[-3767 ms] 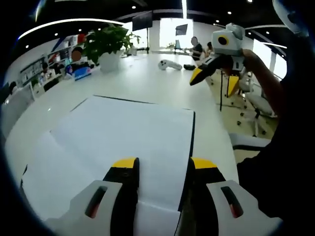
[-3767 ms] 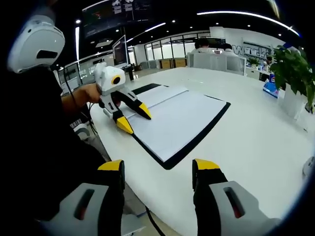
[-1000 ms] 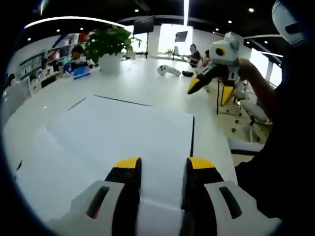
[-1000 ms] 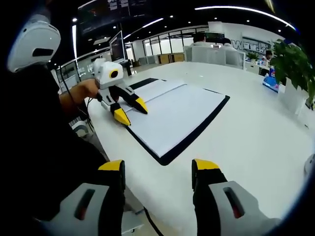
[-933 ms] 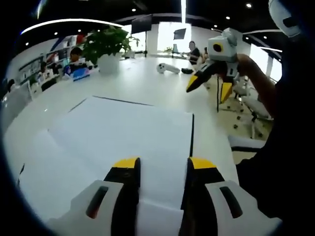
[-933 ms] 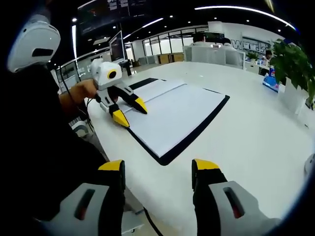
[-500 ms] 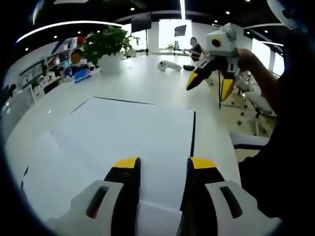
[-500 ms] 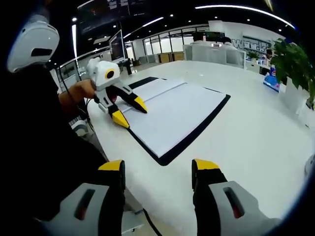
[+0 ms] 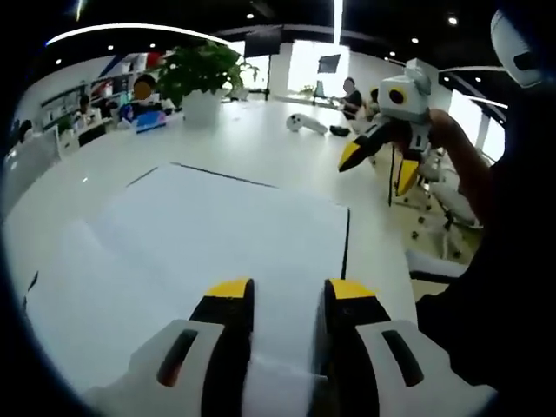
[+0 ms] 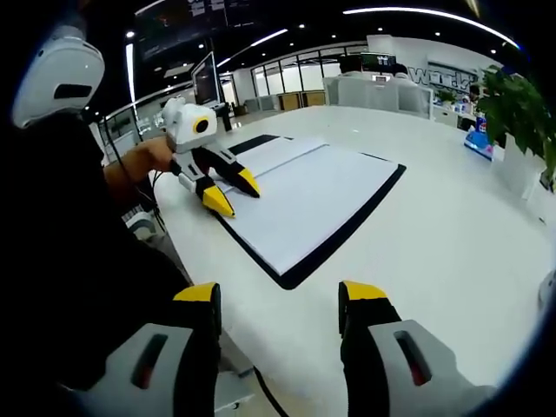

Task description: Flip through the bound document one page at a time

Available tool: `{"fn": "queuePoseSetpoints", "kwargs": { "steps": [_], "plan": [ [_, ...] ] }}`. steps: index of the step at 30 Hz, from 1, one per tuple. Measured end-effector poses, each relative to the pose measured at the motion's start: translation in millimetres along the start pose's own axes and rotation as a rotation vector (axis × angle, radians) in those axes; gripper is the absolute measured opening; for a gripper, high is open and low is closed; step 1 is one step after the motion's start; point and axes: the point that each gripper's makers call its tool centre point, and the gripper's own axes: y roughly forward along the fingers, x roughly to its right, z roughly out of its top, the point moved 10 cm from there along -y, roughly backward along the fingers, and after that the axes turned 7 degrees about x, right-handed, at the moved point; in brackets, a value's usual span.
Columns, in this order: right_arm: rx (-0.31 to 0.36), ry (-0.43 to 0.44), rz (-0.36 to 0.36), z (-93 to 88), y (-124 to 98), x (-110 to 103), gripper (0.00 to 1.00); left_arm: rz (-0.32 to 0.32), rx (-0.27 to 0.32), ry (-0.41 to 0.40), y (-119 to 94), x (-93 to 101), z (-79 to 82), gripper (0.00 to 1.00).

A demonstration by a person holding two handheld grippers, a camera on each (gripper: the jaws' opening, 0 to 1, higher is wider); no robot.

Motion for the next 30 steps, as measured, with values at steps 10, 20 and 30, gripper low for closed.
{"fn": "queuePoseSetpoints", "kwargs": {
  "steps": [10,20,30],
  "plan": [
    [-0.004,0.002,-0.001,-1.8,0.2,3.9,0.54,0.037,-0.016,0.070,21.4,15.9,7.6,0.47],
    [-0.004,0.008,-0.003,-2.2,0.5,3.8,0.54,0.041,-0.014,0.069,21.8,13.0,6.5,0.46],
    [-0.004,0.009,-0.002,-3.3,-0.2,6.8,0.54,0.014,0.015,0.024,20.1,7.1,4.7,0.46]
  ]
}}
